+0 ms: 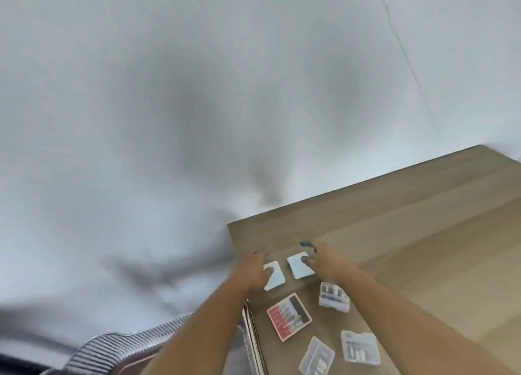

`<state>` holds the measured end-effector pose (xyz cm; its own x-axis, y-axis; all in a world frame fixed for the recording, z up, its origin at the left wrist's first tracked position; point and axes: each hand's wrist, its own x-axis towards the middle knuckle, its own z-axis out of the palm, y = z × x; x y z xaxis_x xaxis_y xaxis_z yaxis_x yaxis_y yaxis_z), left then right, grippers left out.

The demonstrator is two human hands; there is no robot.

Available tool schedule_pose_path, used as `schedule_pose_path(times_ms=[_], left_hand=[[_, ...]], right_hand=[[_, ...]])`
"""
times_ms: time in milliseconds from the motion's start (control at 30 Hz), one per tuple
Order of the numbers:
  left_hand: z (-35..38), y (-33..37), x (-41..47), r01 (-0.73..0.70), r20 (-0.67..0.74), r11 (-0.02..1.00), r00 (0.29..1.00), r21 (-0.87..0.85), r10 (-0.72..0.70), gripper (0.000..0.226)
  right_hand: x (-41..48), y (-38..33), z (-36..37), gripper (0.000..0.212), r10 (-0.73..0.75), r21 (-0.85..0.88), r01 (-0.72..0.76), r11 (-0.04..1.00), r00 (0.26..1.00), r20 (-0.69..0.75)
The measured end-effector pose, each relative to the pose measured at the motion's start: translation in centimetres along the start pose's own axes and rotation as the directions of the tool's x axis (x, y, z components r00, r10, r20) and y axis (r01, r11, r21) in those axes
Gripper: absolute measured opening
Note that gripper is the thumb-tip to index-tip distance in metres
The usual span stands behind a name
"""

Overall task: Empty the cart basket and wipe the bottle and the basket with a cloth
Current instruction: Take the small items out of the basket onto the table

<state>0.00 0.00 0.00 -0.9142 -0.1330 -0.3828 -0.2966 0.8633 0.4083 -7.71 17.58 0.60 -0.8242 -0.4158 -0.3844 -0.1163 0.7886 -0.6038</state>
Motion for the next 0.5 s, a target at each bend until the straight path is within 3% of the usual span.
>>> schedule_pose_path(times_ms=[67, 167, 333, 500], left_hand=[[0.6, 0.0, 0.4, 0.023, -0.017, 0.993, 1.0, 0.117, -0.021, 0.055], [1.2, 0.0, 0.4, 0.034, -0.03, 0.963, 0.999, 0.269, -0.027, 0.05], [1.5, 1.1, 0.6, 0.044, -0.078, 0.939, 0.997, 0.341, -0.019, 0.039], [1.5, 1.2, 0.8, 0.038, -0.009, 0.933, 0.999, 0.357, -0.037, 0.049]], right_hand=[[0.8, 0.6, 0.1, 0.048, 0.002, -0.003, -0.001, 1.0, 0.998, 0.057], [1.7, 1.3, 0.4, 0.054, -0.046, -0.145, 0.062, 0.987, 0.992, 0.114], [2.3, 0.9, 0.6, 0.056, -0.122, -0.326, 0.161, 0.931, 0.983, 0.136], [2.2, -0.2, 0.6, 0.051, -0.082, -0.395, 0.14, 0.908, 0.984, 0.161]])
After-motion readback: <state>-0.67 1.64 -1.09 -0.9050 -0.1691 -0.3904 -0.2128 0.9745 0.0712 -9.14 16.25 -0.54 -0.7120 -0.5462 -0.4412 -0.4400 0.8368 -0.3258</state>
